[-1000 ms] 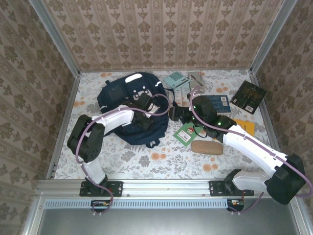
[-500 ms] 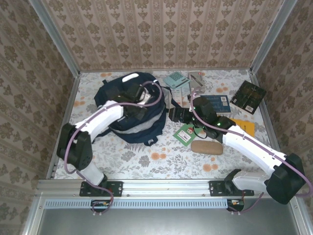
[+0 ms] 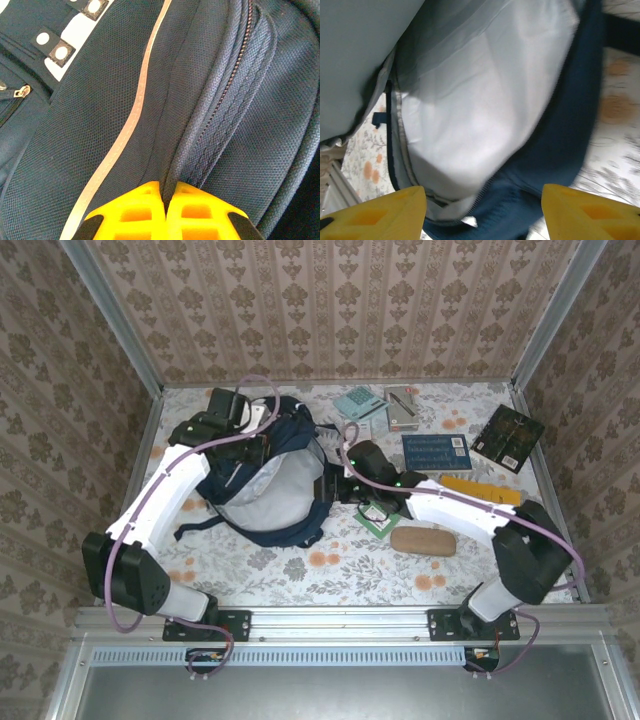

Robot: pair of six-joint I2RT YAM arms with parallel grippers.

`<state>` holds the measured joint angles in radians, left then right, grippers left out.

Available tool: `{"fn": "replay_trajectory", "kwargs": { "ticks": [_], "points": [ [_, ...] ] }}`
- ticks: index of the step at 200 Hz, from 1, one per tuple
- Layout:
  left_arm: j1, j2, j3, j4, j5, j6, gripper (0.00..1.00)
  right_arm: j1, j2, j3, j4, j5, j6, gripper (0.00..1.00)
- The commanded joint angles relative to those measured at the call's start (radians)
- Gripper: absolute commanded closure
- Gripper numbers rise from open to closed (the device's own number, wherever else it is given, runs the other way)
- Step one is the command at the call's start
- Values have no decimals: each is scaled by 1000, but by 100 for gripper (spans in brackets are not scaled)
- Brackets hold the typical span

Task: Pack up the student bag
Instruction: Open the student bag at the middle-left of the table, then close the student bag at the middle-left of the table, then move the book to the middle-right of the table.

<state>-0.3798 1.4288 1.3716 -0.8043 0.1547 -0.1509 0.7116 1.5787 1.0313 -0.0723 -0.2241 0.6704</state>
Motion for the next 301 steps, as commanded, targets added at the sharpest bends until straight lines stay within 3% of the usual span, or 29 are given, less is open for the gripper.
{"fn": "replay_trajectory", "kwargs": {
  "ticks": [1, 54, 116, 156, 200, 263, 301],
  "points": [
    [10, -65, 79, -1, 52, -68, 100, 9, 86, 70, 30, -52, 13, 39],
    [13, -88, 123, -91, -45, -111, 100, -52, 176, 174, -98, 3, -74, 37],
    [-6, -119, 95, -114, -157, -262, 100, -204, 21, 113, -212, 102, -124, 29],
    [-15, -105, 22, -64, -193, -318, 100, -349, -91, 17, -285, 235, -115, 23],
    [-15, -62, -62, 53, -149, -353, 100, -565, -181, -75, -393, 398, -67, 19],
    [-26, -11, -134, 115, -92, -367, 100, -990, -283, -209, -437, 324, -34, 14],
    [-25, -5, -140, 110, -88, -360, 100, -1095, -163, -218, -397, 200, -49, 13]
  ]
}}
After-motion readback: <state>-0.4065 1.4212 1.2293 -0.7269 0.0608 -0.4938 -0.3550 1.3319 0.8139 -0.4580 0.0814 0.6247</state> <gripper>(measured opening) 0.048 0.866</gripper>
